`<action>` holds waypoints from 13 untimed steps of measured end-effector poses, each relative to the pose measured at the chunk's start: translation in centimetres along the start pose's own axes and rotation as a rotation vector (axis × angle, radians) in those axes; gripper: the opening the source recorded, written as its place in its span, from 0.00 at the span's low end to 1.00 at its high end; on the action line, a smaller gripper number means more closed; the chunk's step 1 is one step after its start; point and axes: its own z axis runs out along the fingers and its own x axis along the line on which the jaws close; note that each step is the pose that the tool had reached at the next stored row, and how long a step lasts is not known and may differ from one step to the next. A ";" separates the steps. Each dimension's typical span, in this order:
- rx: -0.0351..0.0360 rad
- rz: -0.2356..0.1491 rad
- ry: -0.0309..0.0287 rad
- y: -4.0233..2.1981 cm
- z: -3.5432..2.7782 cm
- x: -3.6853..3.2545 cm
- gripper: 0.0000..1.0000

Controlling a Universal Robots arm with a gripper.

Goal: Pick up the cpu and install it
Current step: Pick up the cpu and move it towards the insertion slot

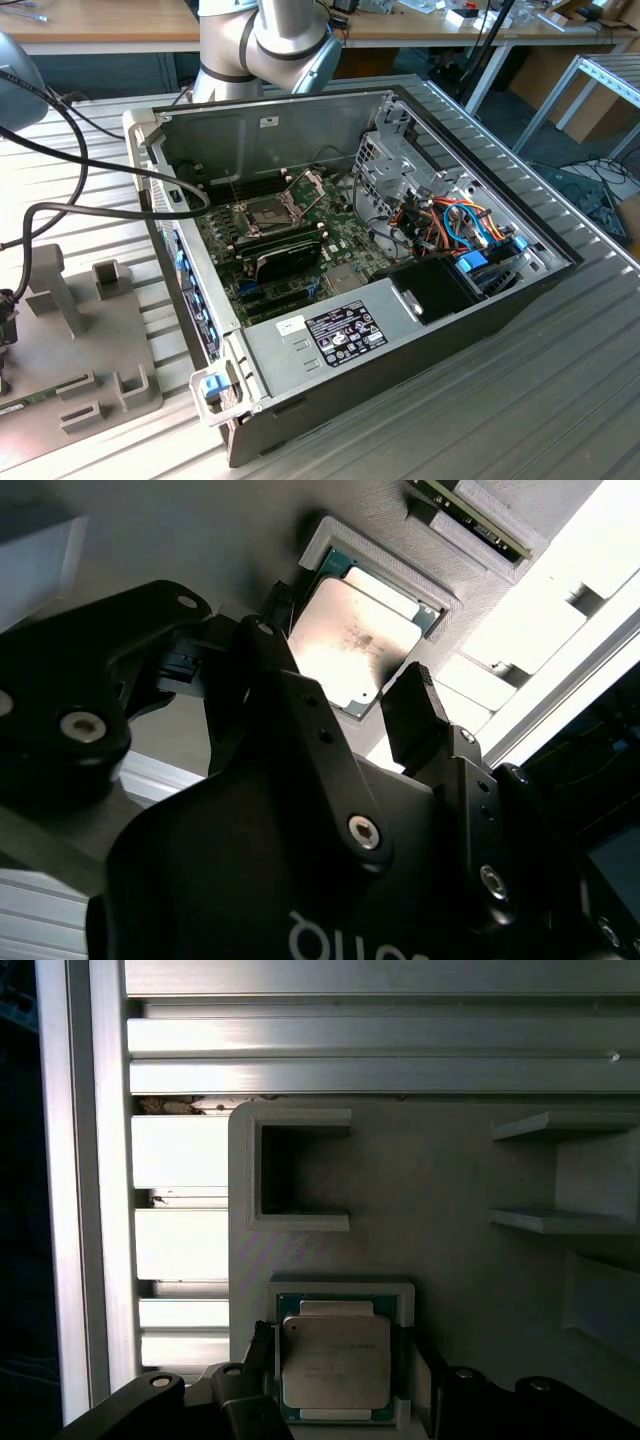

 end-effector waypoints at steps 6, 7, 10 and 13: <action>0.0001 -0.012 -0.0006 0.00 0.00 0.00 0.63; 0.0002 -0.013 -0.0006 0.00 0.00 0.00 0.63; 0.0002 -0.013 -0.0006 0.00 0.00 0.00 0.63; 0.0002 -0.017 -0.0008 0.00 0.00 0.00 0.63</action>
